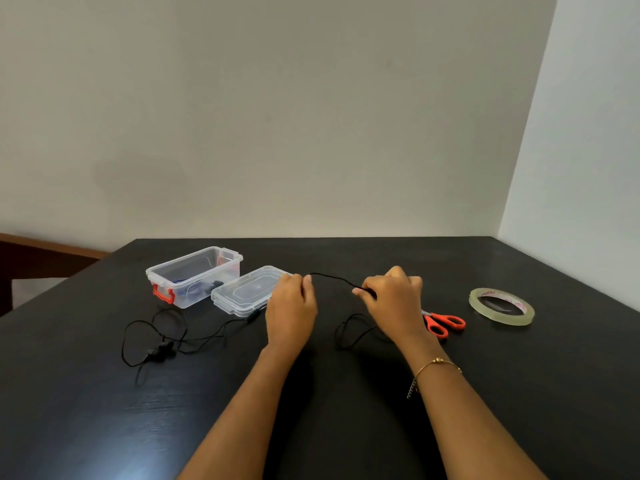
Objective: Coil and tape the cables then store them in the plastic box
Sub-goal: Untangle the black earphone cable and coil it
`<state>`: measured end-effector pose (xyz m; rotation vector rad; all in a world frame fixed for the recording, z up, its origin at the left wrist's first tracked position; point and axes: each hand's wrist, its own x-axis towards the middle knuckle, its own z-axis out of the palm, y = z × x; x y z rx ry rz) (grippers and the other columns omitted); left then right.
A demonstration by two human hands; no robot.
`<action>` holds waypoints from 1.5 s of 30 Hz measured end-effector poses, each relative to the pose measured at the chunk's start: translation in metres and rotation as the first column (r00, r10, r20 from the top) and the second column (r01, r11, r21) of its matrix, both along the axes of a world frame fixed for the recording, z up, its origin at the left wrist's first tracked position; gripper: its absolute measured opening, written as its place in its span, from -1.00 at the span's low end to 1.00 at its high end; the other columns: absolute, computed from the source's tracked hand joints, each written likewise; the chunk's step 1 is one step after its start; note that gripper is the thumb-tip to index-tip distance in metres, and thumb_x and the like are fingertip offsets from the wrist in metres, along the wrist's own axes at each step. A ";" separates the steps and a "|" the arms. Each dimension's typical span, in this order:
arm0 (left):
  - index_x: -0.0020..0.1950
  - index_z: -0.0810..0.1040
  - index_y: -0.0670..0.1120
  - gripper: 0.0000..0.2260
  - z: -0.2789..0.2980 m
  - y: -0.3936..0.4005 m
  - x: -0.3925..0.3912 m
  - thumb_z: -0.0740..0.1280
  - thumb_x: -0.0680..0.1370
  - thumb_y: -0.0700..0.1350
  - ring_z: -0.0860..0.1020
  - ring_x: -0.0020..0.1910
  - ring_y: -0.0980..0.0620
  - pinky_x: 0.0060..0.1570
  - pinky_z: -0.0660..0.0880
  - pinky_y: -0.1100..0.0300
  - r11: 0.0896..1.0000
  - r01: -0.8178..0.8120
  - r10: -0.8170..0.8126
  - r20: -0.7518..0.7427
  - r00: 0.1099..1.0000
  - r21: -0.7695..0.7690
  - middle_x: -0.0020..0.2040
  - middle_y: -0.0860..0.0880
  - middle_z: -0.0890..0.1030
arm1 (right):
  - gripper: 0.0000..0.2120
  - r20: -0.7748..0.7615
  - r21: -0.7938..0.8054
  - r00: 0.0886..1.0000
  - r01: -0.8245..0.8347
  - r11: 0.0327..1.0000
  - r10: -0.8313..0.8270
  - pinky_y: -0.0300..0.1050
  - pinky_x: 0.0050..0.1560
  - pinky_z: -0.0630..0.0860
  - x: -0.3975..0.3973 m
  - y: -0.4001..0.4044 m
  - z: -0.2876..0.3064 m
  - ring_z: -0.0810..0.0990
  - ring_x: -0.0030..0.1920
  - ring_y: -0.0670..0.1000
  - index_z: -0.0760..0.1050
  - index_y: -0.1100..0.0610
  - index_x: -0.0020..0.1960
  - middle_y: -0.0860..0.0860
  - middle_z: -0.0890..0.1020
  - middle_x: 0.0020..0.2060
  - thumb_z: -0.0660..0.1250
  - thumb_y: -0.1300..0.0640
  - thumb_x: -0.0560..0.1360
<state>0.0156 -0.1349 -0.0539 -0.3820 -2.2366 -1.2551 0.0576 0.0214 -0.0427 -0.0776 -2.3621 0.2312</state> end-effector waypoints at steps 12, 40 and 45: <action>-0.23 0.51 -0.26 -0.69 -0.003 -0.053 -0.026 0.15 0.57 -0.09 0.46 -0.24 -0.13 -0.24 0.36 0.08 0.815 -0.500 0.373 0.393 0.840 0.295 -0.16 -0.22 0.56 | -0.91 0.083 -0.764 0.996 0.069 0.641 -0.008 -0.13 -0.30 0.56 0.007 0.039 0.006 0.59 -0.40 -0.01 0.58 0.19 -0.20 0.12 0.62 -0.33 0.35 0.24 0.47; 0.52 0.01 0.02 0.03 0.046 -0.022 0.034 0.33 0.09 0.10 -0.09 0.52 0.10 0.49 -0.07 0.06 0.593 0.792 -0.665 0.644 0.379 0.147 0.55 0.02 -0.03 | -0.74 0.023 -0.135 0.994 0.106 0.985 -0.104 -0.24 -0.48 0.12 0.004 -0.008 0.009 0.23 -0.51 -0.15 0.29 0.08 -0.23 -0.12 0.27 -0.50 0.04 0.06 0.62; 0.35 0.42 -0.09 -0.63 0.028 0.014 0.034 0.27 0.55 -0.06 0.50 0.21 0.01 0.22 0.39 0.19 0.822 0.555 -0.519 0.233 0.822 -0.125 0.21 -0.08 0.55 | -0.77 0.063 -0.061 0.998 -0.028 0.998 0.032 -0.27 -0.45 0.20 0.003 -0.012 0.007 0.40 -0.38 -0.07 0.40 0.15 -0.07 -0.05 0.50 -0.33 0.06 0.06 0.62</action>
